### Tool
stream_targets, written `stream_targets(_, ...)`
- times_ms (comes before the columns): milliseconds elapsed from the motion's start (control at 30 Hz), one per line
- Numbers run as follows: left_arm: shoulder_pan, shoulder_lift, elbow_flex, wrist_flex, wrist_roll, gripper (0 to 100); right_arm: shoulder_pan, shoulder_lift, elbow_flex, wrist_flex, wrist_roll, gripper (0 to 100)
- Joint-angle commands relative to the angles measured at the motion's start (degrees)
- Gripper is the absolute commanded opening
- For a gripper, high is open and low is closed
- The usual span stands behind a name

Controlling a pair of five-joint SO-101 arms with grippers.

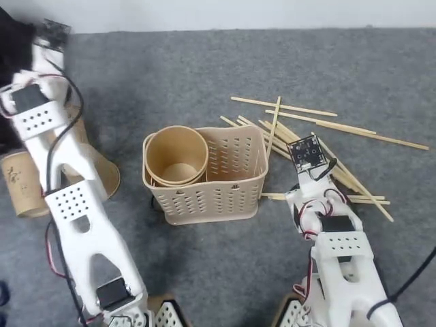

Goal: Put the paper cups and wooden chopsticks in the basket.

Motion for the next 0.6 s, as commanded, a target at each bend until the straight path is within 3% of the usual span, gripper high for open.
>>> stream_targets(0,-0.2,-4.6,1.8,-4.0,0.4,12,-0.4,-0.4,-0.4,-0.9,1.1,18.0)
stream_targets(167,-0.8,-4.6,9.5,-12.0,-0.1,13,-0.4,-0.4,-0.4,-0.9,1.1,18.0)
stream_targets(300,-0.7,-4.7,15.3,-13.4,-6.7,13,-0.4,-0.4,-0.4,-0.9,1.1,18.0)
stream_targets(567,1.0,-5.3,17.4,-5.5,-12.6,12,-0.4,-0.4,-0.4,-1.0,1.1,18.0)
